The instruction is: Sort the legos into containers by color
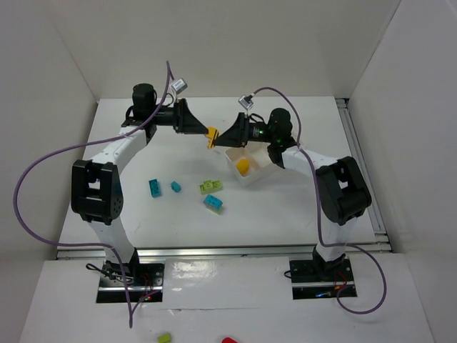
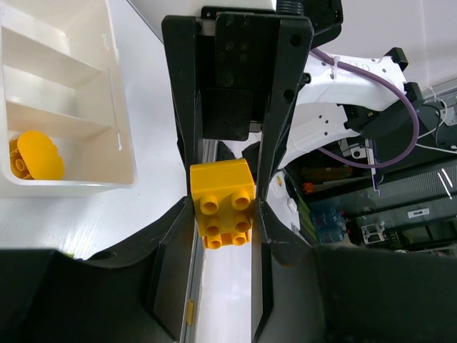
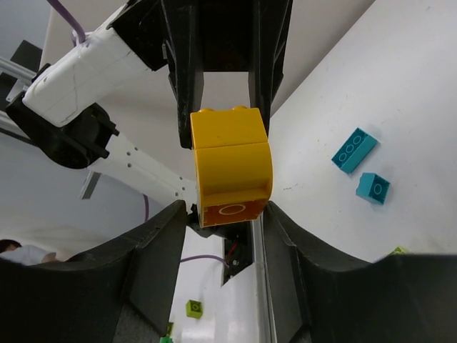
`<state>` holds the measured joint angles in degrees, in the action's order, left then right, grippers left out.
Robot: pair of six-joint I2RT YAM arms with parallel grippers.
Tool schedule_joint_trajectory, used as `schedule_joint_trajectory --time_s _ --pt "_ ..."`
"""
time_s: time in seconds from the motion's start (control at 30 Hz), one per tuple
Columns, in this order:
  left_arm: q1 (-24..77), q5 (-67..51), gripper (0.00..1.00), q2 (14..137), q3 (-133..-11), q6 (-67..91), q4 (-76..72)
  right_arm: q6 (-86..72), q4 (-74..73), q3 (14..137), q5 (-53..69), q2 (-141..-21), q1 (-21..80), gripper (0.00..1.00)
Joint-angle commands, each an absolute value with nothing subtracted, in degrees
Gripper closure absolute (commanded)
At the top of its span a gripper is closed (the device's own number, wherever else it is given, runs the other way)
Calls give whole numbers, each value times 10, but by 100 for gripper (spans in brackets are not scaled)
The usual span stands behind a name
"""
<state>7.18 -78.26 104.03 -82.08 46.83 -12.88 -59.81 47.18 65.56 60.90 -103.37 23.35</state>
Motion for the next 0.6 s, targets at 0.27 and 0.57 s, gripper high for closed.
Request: schedule_joint_trajectory --time_s 0.27,0.57 --pt "72 -772 100 1026 -868 359 -13 -596 494 680 611 -1045 250 77" --pt "72 -759 45 1033 -888 300 62 -596 470 686 591 -1040 250 84"
